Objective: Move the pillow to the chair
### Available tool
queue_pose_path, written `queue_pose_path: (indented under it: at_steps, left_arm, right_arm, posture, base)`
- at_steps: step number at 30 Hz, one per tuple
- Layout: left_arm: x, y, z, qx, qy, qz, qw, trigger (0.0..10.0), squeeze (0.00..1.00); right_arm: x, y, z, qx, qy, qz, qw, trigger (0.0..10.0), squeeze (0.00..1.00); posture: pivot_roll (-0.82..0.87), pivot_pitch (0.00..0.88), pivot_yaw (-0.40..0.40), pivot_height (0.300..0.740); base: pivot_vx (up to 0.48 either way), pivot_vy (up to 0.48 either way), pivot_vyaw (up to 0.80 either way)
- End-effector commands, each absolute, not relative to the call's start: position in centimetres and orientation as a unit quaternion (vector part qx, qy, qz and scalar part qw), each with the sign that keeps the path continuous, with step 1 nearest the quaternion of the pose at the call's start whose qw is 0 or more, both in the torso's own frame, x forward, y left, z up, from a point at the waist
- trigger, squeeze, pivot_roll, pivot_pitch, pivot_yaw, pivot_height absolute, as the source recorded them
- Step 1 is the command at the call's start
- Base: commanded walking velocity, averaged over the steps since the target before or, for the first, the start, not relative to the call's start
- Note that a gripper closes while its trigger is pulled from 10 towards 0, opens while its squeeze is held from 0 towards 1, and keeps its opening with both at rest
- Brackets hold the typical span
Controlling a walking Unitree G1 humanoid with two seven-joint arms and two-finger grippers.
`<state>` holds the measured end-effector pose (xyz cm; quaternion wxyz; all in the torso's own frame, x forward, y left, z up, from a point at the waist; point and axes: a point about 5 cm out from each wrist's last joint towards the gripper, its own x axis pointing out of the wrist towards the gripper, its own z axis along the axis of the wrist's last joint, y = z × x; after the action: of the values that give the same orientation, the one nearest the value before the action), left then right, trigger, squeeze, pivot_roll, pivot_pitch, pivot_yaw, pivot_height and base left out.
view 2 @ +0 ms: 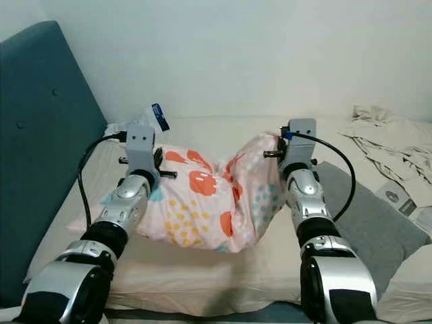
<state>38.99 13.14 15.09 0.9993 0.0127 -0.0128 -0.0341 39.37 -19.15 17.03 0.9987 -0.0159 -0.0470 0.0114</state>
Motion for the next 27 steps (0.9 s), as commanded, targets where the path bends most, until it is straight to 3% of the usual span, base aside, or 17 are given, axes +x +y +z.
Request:
queue_pose_path:
  at_steps: [1,19,27]
  left_arm:
    - [39.4,13.1,16.3,0.018,-0.040,-0.040,0.998,10.0,0.00]
    - [39.4,13.3,16.2,0.015,-0.038,-0.037,0.998,10.0,0.00]
    - [40.2,12.7,16.6,0.027,-0.002,-0.045,0.999,10.0,0.00]
  right_arm:
    - [39.7,-18.7,18.4,-0.017,-0.079,0.021,0.996,10.0,0.00]
    - [39.8,-18.1,18.3,-0.022,-0.078,0.031,0.996,10.0,0.00]
    - [40.8,-19.0,21.1,-0.043,-0.091,-0.014,0.995,10.0,0.00]
  posture:
    - [-0.02,0.064,0.050,0.645]
    - [-0.02,0.080,0.053,0.607]
    - [0.01,0.142,0.086,0.607]
  base:
    - [0.000,0.000,0.00]
    - [0.000,0.000,0.00]
    - [0.000,0.000,0.00]
